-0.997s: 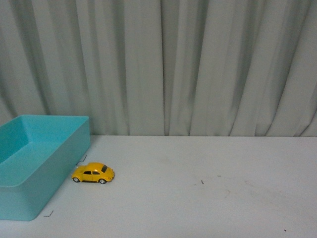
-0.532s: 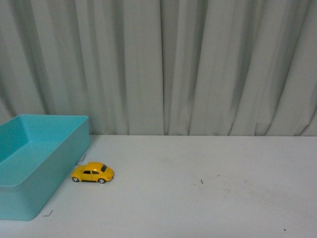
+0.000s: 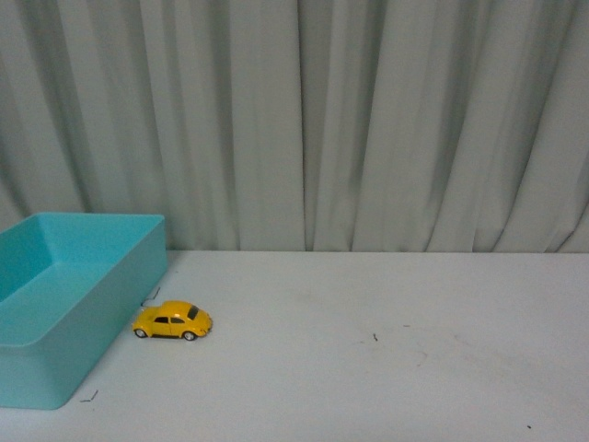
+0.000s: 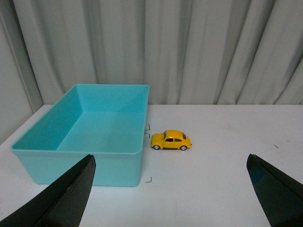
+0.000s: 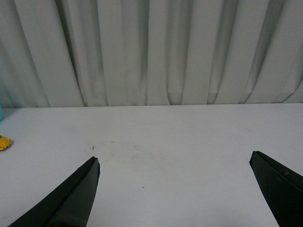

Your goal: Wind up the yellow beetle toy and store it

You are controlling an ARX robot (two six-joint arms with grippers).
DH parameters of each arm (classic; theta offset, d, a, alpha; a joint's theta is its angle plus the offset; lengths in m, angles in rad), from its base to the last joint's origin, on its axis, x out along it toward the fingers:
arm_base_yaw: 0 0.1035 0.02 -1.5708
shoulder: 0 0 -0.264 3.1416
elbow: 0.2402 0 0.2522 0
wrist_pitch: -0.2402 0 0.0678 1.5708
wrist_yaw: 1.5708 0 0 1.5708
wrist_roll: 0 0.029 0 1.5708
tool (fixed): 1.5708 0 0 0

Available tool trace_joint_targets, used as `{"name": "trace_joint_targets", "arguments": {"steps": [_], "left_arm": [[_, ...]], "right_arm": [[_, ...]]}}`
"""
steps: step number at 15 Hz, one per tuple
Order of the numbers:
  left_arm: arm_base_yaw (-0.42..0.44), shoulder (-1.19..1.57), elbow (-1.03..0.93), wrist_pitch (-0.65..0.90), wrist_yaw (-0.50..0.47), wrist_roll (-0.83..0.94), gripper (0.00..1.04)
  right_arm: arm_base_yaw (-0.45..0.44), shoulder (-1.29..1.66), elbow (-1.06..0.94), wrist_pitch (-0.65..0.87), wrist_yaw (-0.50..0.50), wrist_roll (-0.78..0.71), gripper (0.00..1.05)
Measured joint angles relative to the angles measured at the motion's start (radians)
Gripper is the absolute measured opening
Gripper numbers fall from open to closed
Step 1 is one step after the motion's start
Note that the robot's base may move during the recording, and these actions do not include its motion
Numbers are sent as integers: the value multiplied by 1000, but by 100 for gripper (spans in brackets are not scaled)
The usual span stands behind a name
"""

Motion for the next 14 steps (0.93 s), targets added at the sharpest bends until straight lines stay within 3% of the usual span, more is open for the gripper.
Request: {"name": "trace_joint_targets", "arguments": {"steps": [14], "left_arm": [[0, 0, 0, 1, 0, 0, 98]], "right_arm": [[0, 0, 0, 0, 0, 1, 98]]}}
